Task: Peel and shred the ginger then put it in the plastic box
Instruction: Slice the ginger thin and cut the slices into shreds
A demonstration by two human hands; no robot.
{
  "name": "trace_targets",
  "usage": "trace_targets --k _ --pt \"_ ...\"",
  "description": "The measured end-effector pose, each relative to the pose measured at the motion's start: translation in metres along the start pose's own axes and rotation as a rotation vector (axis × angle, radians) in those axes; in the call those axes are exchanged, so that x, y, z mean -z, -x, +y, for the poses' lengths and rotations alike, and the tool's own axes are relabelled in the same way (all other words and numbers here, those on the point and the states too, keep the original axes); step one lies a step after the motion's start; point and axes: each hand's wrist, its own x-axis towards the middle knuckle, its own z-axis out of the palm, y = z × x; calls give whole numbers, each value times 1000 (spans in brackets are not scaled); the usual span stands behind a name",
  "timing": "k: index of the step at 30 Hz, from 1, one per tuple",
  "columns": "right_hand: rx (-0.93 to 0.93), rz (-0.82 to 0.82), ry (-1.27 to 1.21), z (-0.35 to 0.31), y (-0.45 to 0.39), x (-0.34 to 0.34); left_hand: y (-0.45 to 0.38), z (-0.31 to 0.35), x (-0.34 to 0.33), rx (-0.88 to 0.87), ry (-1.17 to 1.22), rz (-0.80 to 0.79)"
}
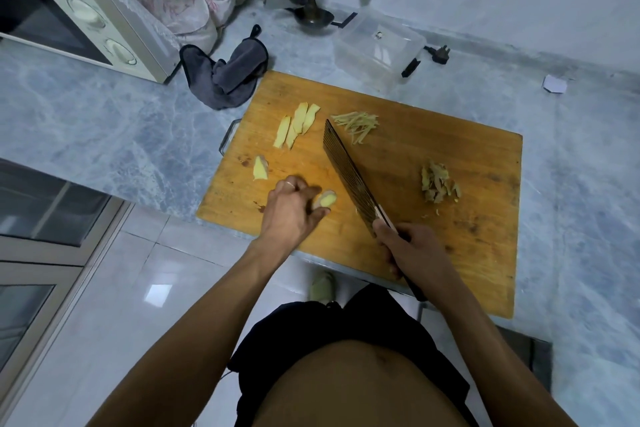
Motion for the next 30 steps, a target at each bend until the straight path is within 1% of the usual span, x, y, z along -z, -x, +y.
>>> trace_targets --k 2,5,6,7,10,13,14,17,22,25,28,30 --pt "-4 -3 4 -1 -1 0 -4 7 -1 -12 40 1" --pt "-16 0 9 0 -2 1 -6 12 3 -74 57 -6" --pt "-20 -2 10 0 -2 1 -5 11 5 -76 97 1" --pt "-21 -5 13 -1 -3 2 -4 8 9 -48 160 12" --pt "-23 -5 32 -2 -4 3 -2 -17 29 138 392 30" --pt "-21 -3 54 -2 -6 4 0 -37 43 259 413 -33" --pt "-24 -1 61 -2 -6 4 2 -38 45 291 432 -25" --pt "-36 -3 57 -3 -8 5 3 -34 38 349 443 79" --pt "-13 3 113 -2 -10 6 9 -38 18 301 196 127" --pt "-2 10 174 -3 -10 6 15 -34 18 260 202 101" --pt "17 19 226 -3 -10 5 18 -34 21 166 178 13" --pt "31 23 237 -4 -10 4 18 -36 21 102 137 8"
